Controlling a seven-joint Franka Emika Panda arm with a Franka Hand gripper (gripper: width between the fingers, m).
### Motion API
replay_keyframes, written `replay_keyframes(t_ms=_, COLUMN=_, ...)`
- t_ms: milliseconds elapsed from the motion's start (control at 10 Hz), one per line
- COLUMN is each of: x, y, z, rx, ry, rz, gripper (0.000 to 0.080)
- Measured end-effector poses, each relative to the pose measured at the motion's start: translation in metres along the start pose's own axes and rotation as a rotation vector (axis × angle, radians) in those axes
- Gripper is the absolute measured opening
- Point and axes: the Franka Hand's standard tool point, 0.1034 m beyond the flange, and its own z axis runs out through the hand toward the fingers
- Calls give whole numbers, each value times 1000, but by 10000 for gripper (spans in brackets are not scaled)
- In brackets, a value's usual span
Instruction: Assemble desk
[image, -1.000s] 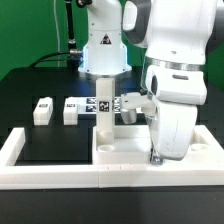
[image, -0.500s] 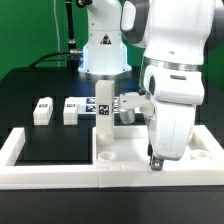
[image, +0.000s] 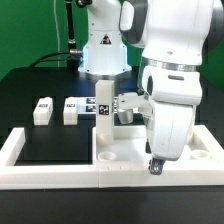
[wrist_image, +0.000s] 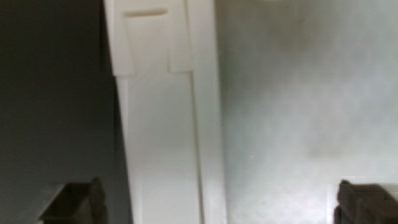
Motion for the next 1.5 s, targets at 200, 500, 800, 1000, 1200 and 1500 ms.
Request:
replay_keyframes(t_ms=200, x=-1, y=0, z=0, rx=0, ry=0, rz=1, gripper=649)
replay_keyframes(t_ms=500, x=-29, y=6, z=-44, rx=48, ry=-32, rz=67, gripper=649)
replay_keyframes(t_ms=800, x=-74, y=24, z=-79, rx=52, ry=-57, rz=175, gripper=649)
replay_keyframes(t_ms=1000, x=-71, y=23, z=-76, rx=50, ry=-61, rz=331, gripper=649)
replay_keyframes(t_ms=1200, x=-76, y=22, z=-76, rx=52, ry=-59, rz=456, gripper=649)
replay_keyframes(t_ms=1500, x=-155, y=-9, z=-50, rx=113, ry=-61, rz=701, gripper=649)
